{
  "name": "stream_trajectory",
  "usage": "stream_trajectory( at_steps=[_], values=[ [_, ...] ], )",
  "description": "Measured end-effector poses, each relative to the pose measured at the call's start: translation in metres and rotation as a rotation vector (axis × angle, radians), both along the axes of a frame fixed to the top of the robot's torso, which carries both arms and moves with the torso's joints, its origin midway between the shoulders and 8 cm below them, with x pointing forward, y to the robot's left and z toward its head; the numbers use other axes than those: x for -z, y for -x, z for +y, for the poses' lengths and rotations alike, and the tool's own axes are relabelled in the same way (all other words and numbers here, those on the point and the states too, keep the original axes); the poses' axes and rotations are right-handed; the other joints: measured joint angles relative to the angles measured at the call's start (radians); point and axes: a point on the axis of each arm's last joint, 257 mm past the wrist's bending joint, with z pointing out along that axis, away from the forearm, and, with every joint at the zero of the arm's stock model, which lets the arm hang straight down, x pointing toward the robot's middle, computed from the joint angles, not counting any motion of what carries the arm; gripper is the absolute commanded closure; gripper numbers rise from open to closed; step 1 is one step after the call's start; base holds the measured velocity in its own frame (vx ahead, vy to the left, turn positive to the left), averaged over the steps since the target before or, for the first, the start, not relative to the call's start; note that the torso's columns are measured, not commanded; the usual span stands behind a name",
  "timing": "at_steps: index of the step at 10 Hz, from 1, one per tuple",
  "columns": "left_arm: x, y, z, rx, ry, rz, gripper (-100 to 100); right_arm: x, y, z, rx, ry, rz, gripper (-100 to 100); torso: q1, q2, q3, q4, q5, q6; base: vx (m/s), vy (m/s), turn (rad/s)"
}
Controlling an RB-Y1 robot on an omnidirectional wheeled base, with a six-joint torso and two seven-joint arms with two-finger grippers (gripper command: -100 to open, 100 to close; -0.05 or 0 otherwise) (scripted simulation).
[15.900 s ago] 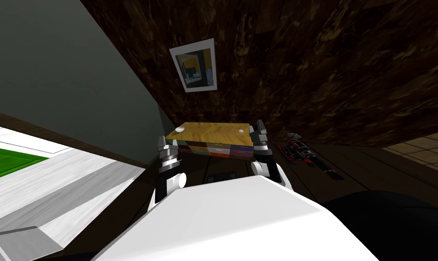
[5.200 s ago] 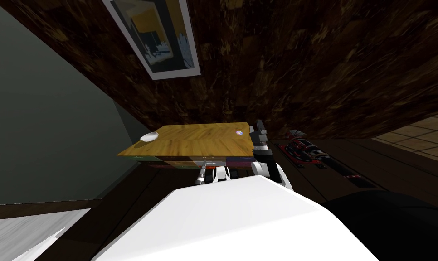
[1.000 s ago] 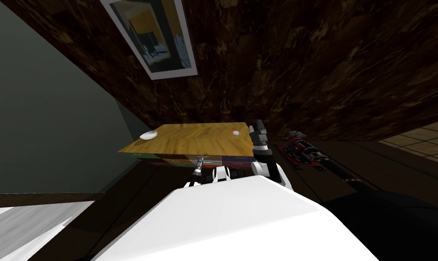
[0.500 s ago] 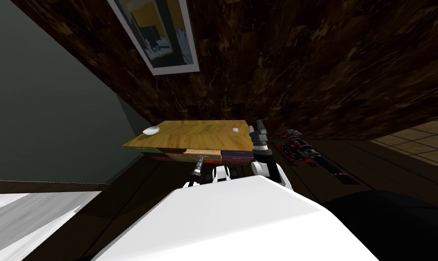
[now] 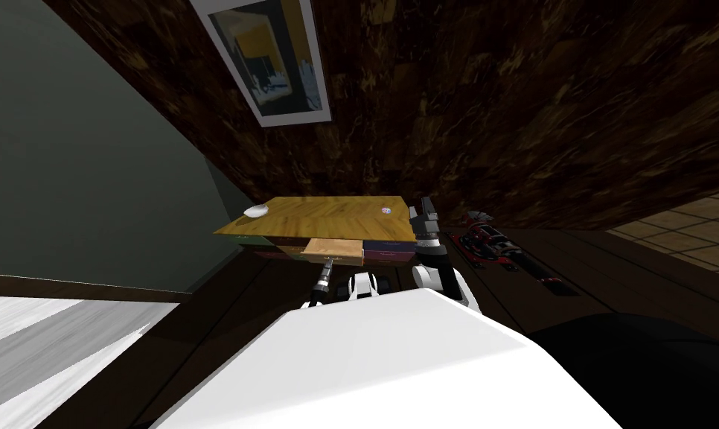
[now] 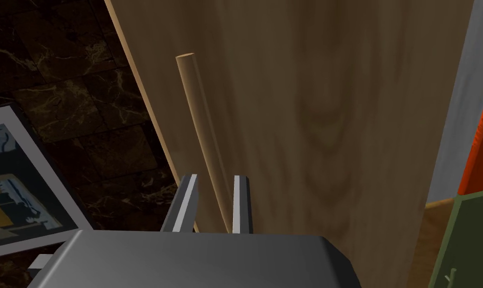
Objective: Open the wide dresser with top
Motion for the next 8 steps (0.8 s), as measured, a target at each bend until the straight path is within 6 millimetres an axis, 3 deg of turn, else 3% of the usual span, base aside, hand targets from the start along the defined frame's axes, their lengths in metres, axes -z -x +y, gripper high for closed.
stream_trajectory(
  at_steps=[4, 8],
  values=[
    [-0.008, -0.006, -0.001, 0.012, 0.002, -0.022, 100, 0.0, 0.0, 0.0, 0.0, 0.0, 0.0, 0, 0.0, 0.0, -0.001, -0.001, 0.0, 0.0, -0.106, 0.008, 0.017],
    [-0.013, -0.005, 0.0, 0.017, 0.004, -0.032, 100, 0.0, 0.0, 0.0, 0.0, 0.0, 0.0, 0, 0.0, -0.004, -0.002, -0.001, 0.0, 0.0, -0.011, 0.002, -0.001]
  ],
)
